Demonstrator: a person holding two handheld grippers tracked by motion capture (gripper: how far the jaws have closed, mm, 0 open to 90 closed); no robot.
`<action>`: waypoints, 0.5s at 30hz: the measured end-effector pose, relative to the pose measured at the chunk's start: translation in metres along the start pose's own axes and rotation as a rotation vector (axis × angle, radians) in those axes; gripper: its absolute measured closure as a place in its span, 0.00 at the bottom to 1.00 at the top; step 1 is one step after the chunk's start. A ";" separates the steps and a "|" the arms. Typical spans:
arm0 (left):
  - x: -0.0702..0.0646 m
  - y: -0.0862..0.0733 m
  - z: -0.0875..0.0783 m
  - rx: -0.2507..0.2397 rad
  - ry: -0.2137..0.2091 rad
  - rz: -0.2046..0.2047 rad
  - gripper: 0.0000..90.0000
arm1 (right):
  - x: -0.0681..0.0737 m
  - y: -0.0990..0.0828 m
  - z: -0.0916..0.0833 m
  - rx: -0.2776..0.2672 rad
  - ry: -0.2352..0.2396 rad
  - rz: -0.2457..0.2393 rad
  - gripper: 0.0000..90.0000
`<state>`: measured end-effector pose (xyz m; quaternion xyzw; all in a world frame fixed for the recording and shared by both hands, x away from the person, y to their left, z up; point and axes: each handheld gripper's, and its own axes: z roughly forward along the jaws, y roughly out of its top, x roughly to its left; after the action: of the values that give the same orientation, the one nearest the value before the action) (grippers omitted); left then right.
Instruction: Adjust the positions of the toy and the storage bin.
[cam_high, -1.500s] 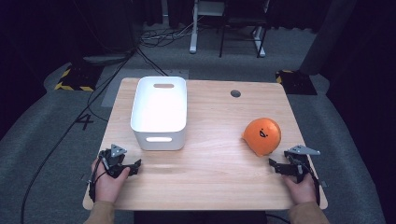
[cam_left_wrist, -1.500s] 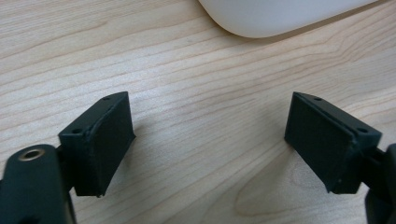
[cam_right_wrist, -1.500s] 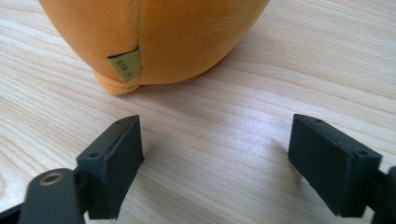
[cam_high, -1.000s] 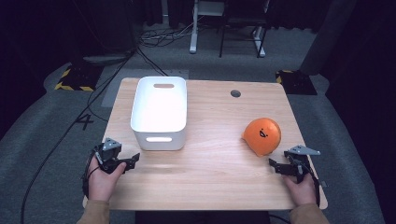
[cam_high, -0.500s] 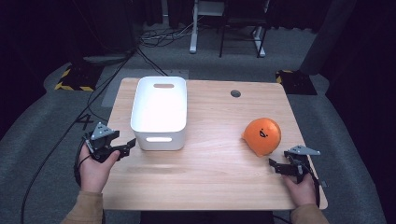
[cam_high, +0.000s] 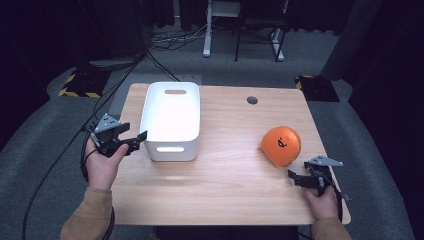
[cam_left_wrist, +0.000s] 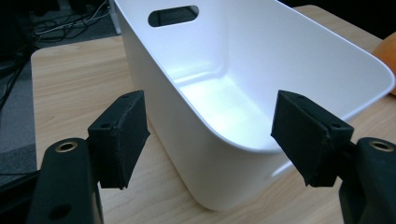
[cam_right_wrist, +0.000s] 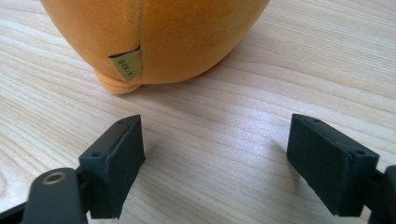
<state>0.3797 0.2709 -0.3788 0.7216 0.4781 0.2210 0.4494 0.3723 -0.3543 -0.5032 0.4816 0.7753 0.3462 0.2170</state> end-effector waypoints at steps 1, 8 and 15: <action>0.001 0.000 0.003 -0.006 0.003 -0.001 0.31 | 0.000 0.000 0.000 0.000 0.000 0.000 0.21; 0.005 -0.004 0.020 -0.008 -0.016 -0.022 0.40 | 0.000 0.000 0.000 -0.001 -0.001 0.001 0.21; 0.006 -0.007 0.032 0.020 -0.013 -0.032 0.41 | 0.001 0.000 0.000 -0.002 -0.002 0.000 0.22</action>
<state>0.4025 0.2635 -0.4014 0.7196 0.4890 0.2041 0.4487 0.3719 -0.3538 -0.5033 0.4815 0.7748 0.3467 0.2182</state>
